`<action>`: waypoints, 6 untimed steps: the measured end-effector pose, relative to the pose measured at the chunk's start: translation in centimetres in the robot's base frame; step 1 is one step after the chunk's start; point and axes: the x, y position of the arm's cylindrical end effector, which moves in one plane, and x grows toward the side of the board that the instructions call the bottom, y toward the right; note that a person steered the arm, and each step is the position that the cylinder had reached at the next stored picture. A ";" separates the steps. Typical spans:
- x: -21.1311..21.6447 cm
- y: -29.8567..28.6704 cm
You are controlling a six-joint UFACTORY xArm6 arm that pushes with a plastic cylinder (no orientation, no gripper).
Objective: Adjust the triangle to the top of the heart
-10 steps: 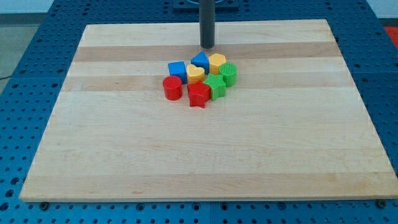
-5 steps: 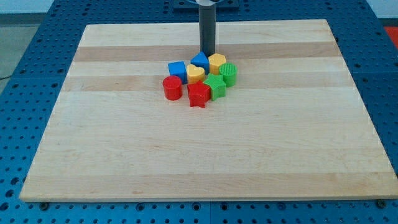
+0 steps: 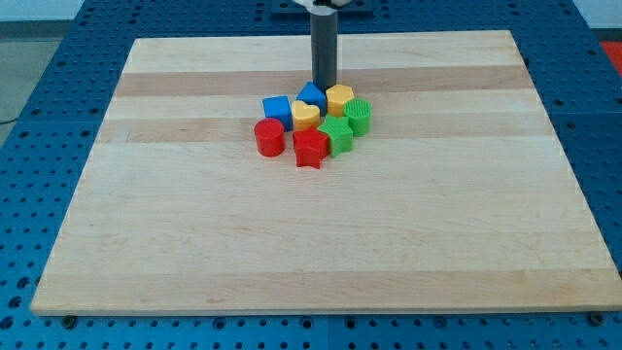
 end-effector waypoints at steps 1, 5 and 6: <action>0.0 0.0; -3.7 -3.0; -3.1 -2.3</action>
